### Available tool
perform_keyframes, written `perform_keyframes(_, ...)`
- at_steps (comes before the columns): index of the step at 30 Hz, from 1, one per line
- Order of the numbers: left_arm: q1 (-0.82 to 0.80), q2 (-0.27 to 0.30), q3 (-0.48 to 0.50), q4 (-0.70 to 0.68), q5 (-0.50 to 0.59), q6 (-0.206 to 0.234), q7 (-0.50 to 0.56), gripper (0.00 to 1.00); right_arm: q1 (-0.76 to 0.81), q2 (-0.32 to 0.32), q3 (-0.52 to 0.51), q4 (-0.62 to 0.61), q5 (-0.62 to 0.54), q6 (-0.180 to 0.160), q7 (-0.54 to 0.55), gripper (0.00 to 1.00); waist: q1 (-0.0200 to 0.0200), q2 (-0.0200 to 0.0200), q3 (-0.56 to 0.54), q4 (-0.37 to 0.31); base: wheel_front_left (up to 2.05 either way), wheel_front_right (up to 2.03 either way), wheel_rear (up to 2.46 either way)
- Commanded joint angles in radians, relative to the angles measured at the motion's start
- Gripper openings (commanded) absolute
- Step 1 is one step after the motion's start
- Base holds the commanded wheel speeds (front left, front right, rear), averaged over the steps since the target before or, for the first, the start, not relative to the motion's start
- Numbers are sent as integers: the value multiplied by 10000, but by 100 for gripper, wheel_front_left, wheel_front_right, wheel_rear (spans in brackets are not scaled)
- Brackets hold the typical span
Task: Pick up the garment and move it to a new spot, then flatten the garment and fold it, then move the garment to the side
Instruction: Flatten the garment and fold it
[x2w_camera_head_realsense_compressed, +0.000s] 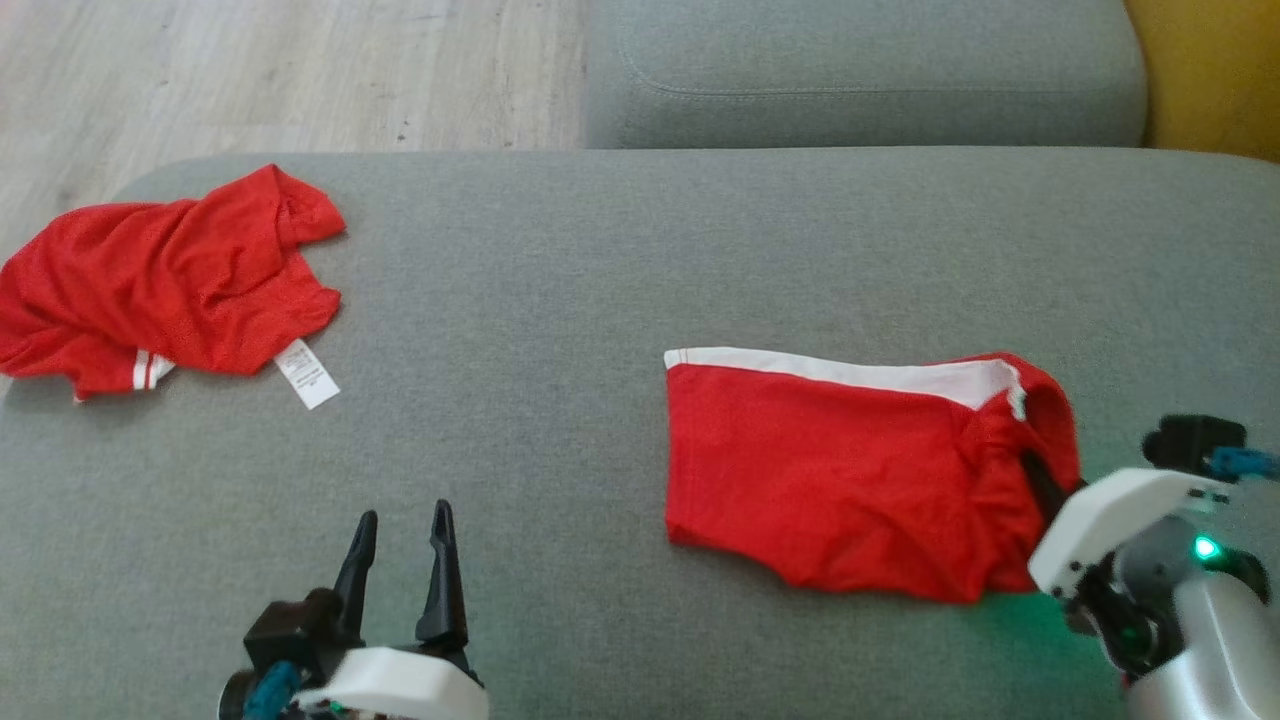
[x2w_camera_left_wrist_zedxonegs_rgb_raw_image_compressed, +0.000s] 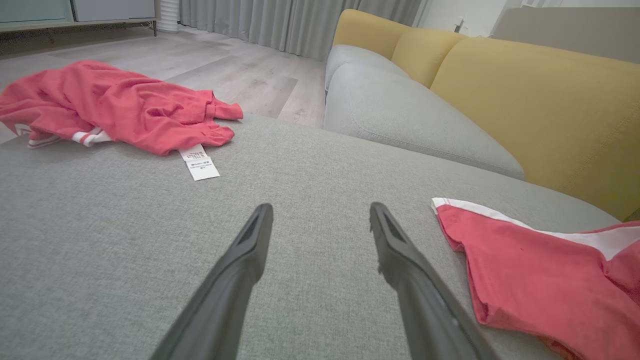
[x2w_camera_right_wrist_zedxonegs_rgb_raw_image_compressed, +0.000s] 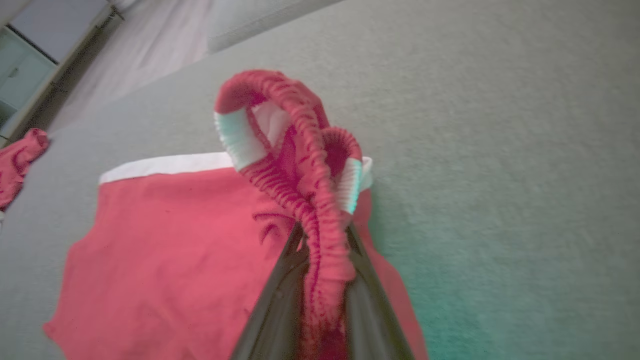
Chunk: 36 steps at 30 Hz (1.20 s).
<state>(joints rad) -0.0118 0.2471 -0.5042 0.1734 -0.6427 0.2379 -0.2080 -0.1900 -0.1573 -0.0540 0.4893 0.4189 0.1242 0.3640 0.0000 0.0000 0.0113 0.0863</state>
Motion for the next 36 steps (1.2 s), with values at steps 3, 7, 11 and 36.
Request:
perform_keyframes(3,-343,47,286,-312,5,40,-47,100,-230,151,551,-964,535,65,160,0,0,0,-4,151,0,0,0)
perform_keyframes(7,-391,100,330,-336,21,61,-81,100,-319,393,936,-1607,887,65,274,0,0,0,-28,342,0,0,0)
perform_keyframes(11,-453,151,350,-416,43,103,-74,100,-499,696,1472,-2063,1210,65,412,0,0,0,4,558,0,0,0)
perform_keyframes(36,-822,-88,228,-100,-25,-16,-210,100,-2455,1069,4440,723,2668,65,-811,100,0,0,300,1462,0,0,0)
